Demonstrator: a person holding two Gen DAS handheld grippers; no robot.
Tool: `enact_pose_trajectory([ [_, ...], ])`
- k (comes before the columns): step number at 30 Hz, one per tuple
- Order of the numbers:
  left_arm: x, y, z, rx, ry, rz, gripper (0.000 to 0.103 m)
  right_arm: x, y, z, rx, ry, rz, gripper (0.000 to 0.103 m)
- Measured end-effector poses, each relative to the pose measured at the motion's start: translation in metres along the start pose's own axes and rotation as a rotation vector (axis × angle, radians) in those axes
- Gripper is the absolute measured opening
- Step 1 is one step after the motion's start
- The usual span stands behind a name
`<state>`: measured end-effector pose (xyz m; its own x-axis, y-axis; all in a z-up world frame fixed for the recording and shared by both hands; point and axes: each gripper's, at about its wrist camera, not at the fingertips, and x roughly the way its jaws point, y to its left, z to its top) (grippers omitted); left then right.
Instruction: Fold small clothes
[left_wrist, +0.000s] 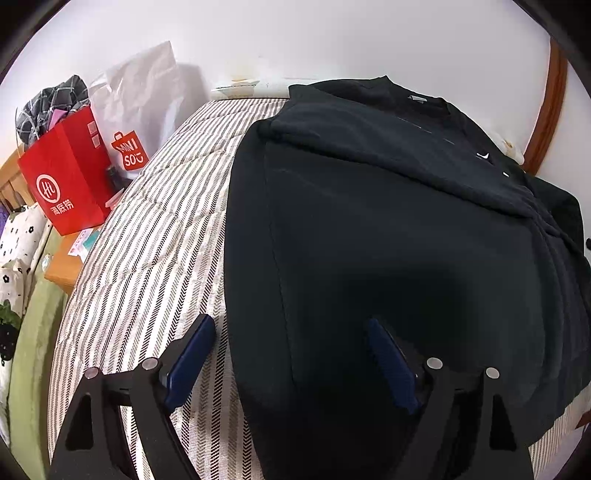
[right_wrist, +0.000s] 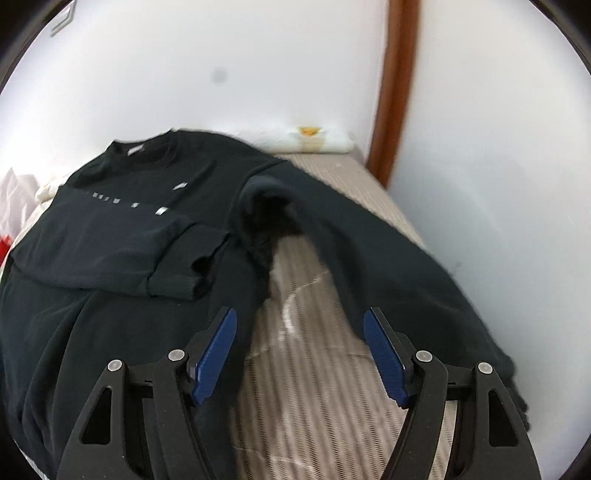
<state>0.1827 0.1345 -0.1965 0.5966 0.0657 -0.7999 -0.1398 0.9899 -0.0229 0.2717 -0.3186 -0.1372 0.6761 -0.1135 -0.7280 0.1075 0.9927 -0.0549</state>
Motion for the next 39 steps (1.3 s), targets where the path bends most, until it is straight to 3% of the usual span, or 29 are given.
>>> enact_pose_trajectory([
  [3,0.000,-0.001,0.000,0.001,0.004,0.007,0.085,0.015,0.022,0.002,-0.041,0.007,0.049,0.068],
  [5,0.001,0.000,0.002,0.001,0.012,0.008,0.086,0.031,0.038,0.008,-0.095,0.014,0.017,0.065],
  [7,0.002,0.001,0.003,-0.003,0.020,0.010,0.087,0.051,0.048,0.013,-0.144,0.056,-0.044,0.053],
  [9,0.003,0.001,0.005,-0.002,0.025,0.012,0.087,0.073,0.051,0.020,-0.146,0.124,-0.051,0.052],
  [12,0.004,0.002,0.006,-0.009,0.026,0.013,0.088,0.083,0.055,0.027,-0.168,0.121,-0.062,0.049],
  [13,0.004,0.003,0.006,-0.011,0.026,0.014,0.088,0.083,0.057,0.029,-0.180,0.099,-0.069,0.023],
  [14,0.004,0.003,0.006,-0.012,0.025,0.014,0.088,0.084,0.055,0.030,-0.179,0.094,-0.061,0.004],
  [18,0.004,0.004,0.007,-0.009,0.022,0.005,0.088,0.071,0.026,0.032,-0.041,0.037,0.024,0.004],
  [21,0.004,0.004,0.006,-0.005,0.020,0.000,0.088,0.065,0.005,0.029,0.022,0.014,0.010,0.003],
  [23,0.003,0.004,0.007,-0.003,0.019,0.000,0.088,0.063,-0.005,0.026,0.058,0.029,0.046,0.003],
  [29,0.002,0.004,0.006,-0.011,0.020,-0.005,0.088,0.030,-0.008,0.011,-0.019,0.016,0.016,0.009],
  [31,0.000,0.005,0.006,-0.016,0.025,-0.010,0.088,0.011,-0.018,0.004,-0.025,-0.011,-0.006,0.017],
  [34,-0.004,0.005,0.005,-0.020,0.028,-0.032,0.088,-0.017,-0.047,-0.012,-0.011,-0.051,-0.108,0.062],
  [36,-0.007,0.005,0.003,-0.020,0.029,-0.045,0.088,-0.025,-0.063,-0.021,-0.008,-0.069,-0.172,0.074],
  [39,-0.009,0.003,0.002,-0.019,0.032,-0.049,0.088,-0.011,-0.089,-0.035,-0.017,0.013,-0.237,0.075],
])
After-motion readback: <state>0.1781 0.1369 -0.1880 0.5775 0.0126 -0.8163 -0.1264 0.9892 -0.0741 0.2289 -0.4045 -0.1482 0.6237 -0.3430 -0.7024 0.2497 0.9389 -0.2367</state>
